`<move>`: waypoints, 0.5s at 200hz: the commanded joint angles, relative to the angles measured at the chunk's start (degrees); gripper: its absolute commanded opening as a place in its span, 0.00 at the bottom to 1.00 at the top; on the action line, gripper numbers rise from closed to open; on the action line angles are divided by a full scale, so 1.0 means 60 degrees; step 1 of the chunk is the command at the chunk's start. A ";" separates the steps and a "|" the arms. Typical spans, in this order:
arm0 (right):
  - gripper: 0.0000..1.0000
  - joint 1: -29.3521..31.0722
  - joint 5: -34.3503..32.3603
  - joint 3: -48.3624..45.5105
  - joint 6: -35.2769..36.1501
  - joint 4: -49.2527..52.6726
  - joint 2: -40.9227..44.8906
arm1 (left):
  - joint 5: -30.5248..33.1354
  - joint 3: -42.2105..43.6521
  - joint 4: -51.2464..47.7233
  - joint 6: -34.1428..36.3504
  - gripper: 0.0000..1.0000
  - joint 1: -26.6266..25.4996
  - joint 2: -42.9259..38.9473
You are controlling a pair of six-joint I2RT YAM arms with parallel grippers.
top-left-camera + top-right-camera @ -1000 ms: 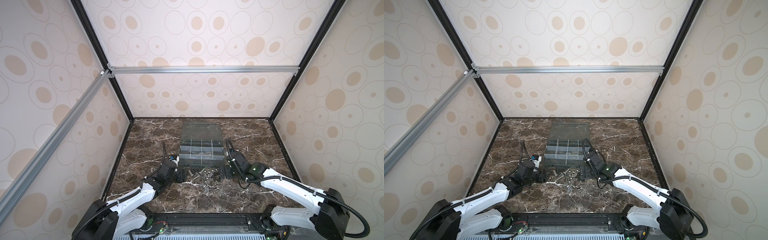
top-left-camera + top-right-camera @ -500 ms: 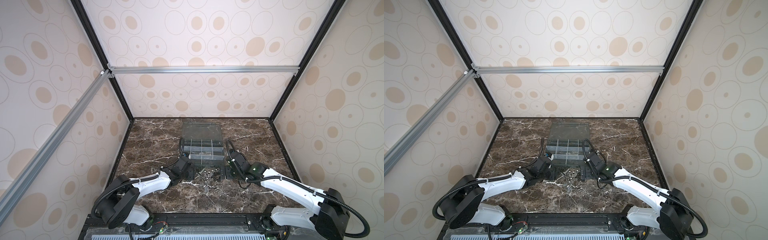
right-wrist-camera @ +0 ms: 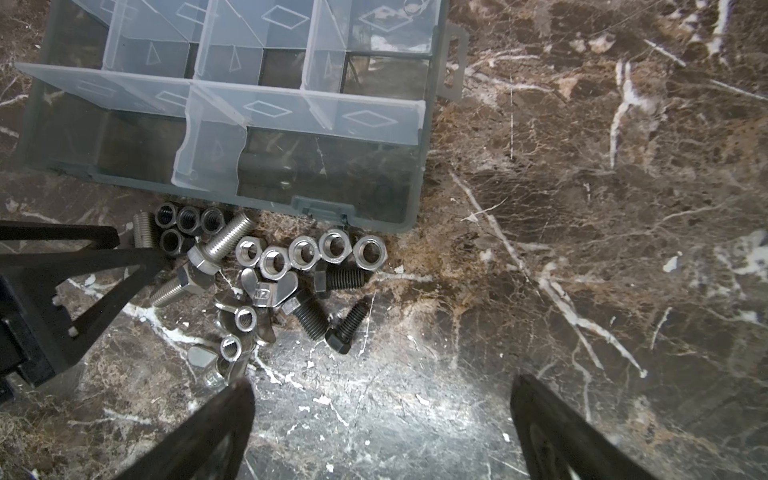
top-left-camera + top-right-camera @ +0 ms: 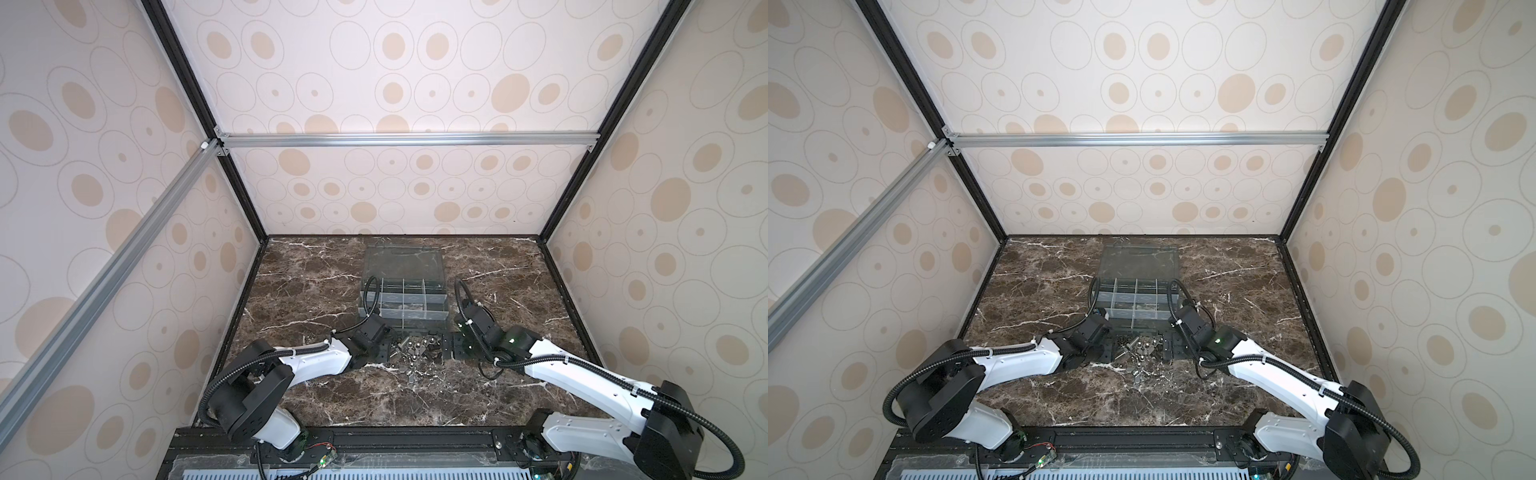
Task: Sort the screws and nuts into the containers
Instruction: 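Lower the left gripper onto a steel hex bolt and close on it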
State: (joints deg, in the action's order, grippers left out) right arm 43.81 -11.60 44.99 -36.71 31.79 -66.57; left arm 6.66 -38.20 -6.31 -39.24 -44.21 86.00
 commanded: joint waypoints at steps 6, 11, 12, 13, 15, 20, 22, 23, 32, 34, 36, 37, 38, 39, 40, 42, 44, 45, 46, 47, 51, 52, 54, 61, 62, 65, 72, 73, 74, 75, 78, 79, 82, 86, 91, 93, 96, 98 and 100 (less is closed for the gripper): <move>1.00 0.0087 -0.0031 -0.0159 -0.0272 0.0139 0.0166 | 0.0783 -0.0120 -0.0817 -0.0014 0.62 -0.0081 -0.0143; 1.00 0.0086 -0.0030 -0.0152 -0.0274 0.0150 0.0160 | 0.0847 -0.0058 -0.0879 -0.0017 0.62 -0.0084 -0.0187; 1.00 0.0091 -0.0030 -0.0156 -0.0279 0.0158 0.0156 | 0.0850 -0.0062 -0.0881 -0.0012 0.62 -0.0086 -0.0192; 1.00 0.0093 -0.0030 -0.0151 -0.0281 0.0154 0.0161 | 0.0852 -0.0056 -0.0889 -0.0002 0.62 -0.0080 -0.0202; 1.00 0.0088 -0.0030 -0.0150 -0.0283 0.0155 0.0162 | 0.0864 -0.0044 -0.0914 0.0001 0.62 -0.0083 -0.0209; 1.00 0.0081 -0.0038 -0.0154 -0.0295 0.0163 0.0159 | 0.0893 0.0004 -0.0957 0.0008 0.62 -0.0074 -0.0272; 1.00 0.0092 -0.0021 -0.0158 -0.0297 0.0158 0.0161 | 0.0897 0.0015 -0.0960 0.0011 0.62 -0.0078 -0.0285; 1.00 0.0094 -0.0026 -0.0152 -0.0305 0.0154 0.0164 | 0.0897 0.0019 -0.0958 0.0009 0.62 -0.0076 -0.0292; 1.00 0.0086 -0.0030 -0.0152 -0.0298 0.0161 0.0145 | 0.0912 0.0074 -0.0999 0.0008 0.62 -0.0077 -0.0367; 1.00 0.0089 -0.0023 -0.0154 -0.0298 0.0153 0.0150 | 0.0912 0.0083 -0.1000 0.0022 0.61 -0.0078 -0.0382; 1.00 0.0094 -0.0028 -0.0158 -0.0298 0.0155 0.0151 | 0.0912 0.0097 -0.1000 0.0033 0.61 -0.0079 -0.0386; 1.00 0.0095 -0.0029 -0.0159 -0.0298 0.0153 0.0152 | 0.0912 0.0097 -0.1000 0.0028 0.61 -0.0076 -0.0394; 1.00 0.0095 -0.0030 -0.0167 -0.0298 0.0144 0.0152 | 0.0912 0.0096 -0.1000 0.0025 0.61 -0.0082 -0.0398; 1.00 0.0095 -0.0030 -0.0171 -0.0298 0.0148 0.0144 | 0.0912 0.0104 -0.1007 0.0024 0.61 -0.0078 -0.0407; 1.00 0.0095 -0.0030 -0.0165 -0.0305 0.0142 0.0141 | 0.0912 0.0107 -0.1003 0.0030 0.61 -0.0076 -0.0412; 1.00 0.0092 -0.0030 -0.0172 -0.0300 0.0130 0.0138 | 0.0905 0.0121 -0.1001 0.0028 0.61 -0.0085 -0.0416; 1.00 0.0091 -0.0027 -0.0174 -0.0298 0.0124 0.0137 | 0.0899 0.0113 -0.1000 0.0024 0.61 -0.0080 -0.0427; 1.00 0.0093 -0.0021 -0.0174 -0.0298 0.0123 0.0130 | 0.0899 0.0120 -0.1000 0.0030 0.61 -0.0077 -0.0429; 1.00 0.0094 -0.0026 -0.0167 -0.0298 0.0122 0.0119 | 0.0898 0.0115 -0.1007 0.0033 0.61 -0.0083 -0.0430; 1.00 0.0088 -0.0021 -0.0163 -0.0298 0.0114 0.0113 | 0.0898 0.0113 -0.1004 0.0035 0.61 -0.0078 -0.0431; 1.00 0.0100 -0.0016 -0.0161 -0.0298 0.0101 0.0102 | 0.0898 0.0099 -0.0989 0.0057 0.61 -0.0074 -0.0431; 1.00 0.0097 -0.0016 -0.0168 -0.0298 0.0104 0.0098 | 0.0898 0.0098 -0.0987 0.0054 0.61 -0.0074 -0.0431; 1.00 0.0096 -0.0012 -0.0173 -0.0291 0.0095 0.0083 | 0.0890 0.0093 -0.0986 0.0056 0.61 -0.0074 -0.0431; 1.00 0.0081 -0.0012 -0.0153 -0.0284 0.0076 0.0062 | 0.0861 0.0051 -0.0952 0.0091 0.61 -0.0074 -0.0415; 1.00 0.0088 -0.0007 -0.0149 -0.0291 0.0069 0.0063 | 0.0858 0.0044 -0.0947 0.0093 0.61 -0.0074 -0.0409; 1.00 0.0087 0.0004 -0.0159 -0.0286 0.0064 0.0051 | 0.0834 0.0024 -0.0931 0.0106 0.61 -0.0076 -0.0403; 1.00 0.0087 0.0003 -0.0156 -0.0292 0.0054 0.0022 | 0.0768 -0.0019 -0.0866 0.0146 0.61 -0.0083 -0.0351; 1.00 0.0082 0.0004 -0.0144 -0.0300 0.0050 0.0009 | 0.0760 -0.0027 -0.0860 0.0143 0.61 -0.0078 -0.0340; 1.00 0.0082 -0.0006 -0.0145 -0.0299 0.0049 -0.0007 | 0.0748 -0.0031 -0.0835 0.0148 0.61 -0.0076 -0.0327; 1.00 0.0081 -0.0011 -0.0138 -0.0306 0.0056 -0.0008 | 0.0742 -0.0048 -0.0829 0.0158 0.61 -0.0075 -0.0321; 1.00 0.0081 -0.0021 -0.0131 -0.0310 0.0062 -0.0027 | 0.0708 -0.0081 -0.0812 0.0166 0.61 -0.0074 -0.0279; 1.00 0.0081 -0.0021 -0.0131 -0.0310 0.0062 -0.0027 | 0.0708 -0.0095 -0.0803 0.0167 0.61 -0.0074 -0.0275; 1.00 0.0082 -0.0060 -0.0121 -0.0357 0.0070 -0.0054 | 0.0665 -0.0136 -0.0801 0.0179 0.61 -0.0077 -0.0216; 1.00 0.0084 -0.0116 -0.0105 -0.0387 0.0110 -0.0074 | 0.0618 -0.0176 -0.0795 0.0214 0.61 -0.0078 -0.0154; 1.00 0.0089 -0.0136 -0.0081 -0.0445 0.0145 -0.0110 | 0.0582 -0.0246 -0.0784 0.0240 0.61 -0.0074 -0.0088; 1.00 0.0093 -0.0159 -0.0062 -0.0457 0.0161 -0.0134 | 0.0562 -0.0271 -0.0785 0.0271 0.61 -0.0081 -0.0041; 1.00 0.0082 -0.0158 -0.0058 -0.0468 0.0189 -0.0153 | 0.0548 -0.0310 -0.0794 0.0299 0.61 -0.0075 0.0007; 1.00 0.0081 -0.0154 -0.0039 -0.0458 0.0193 -0.0170 | 0.0550 -0.0342 -0.0794 0.0326 0.61 -0.0074 0.0041; 1.00 0.0081 -0.0149 -0.0016 -0.0440 0.0216 -0.0189 | 0.0547 -0.0354 -0.0795 0.0347 0.61 -0.0074 0.0079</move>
State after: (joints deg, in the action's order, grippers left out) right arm 43.81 -11.62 44.66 -37.76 31.75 -66.59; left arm 10.07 -37.76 -10.00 -38.79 -44.21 84.73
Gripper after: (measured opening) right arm 0.997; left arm 0.612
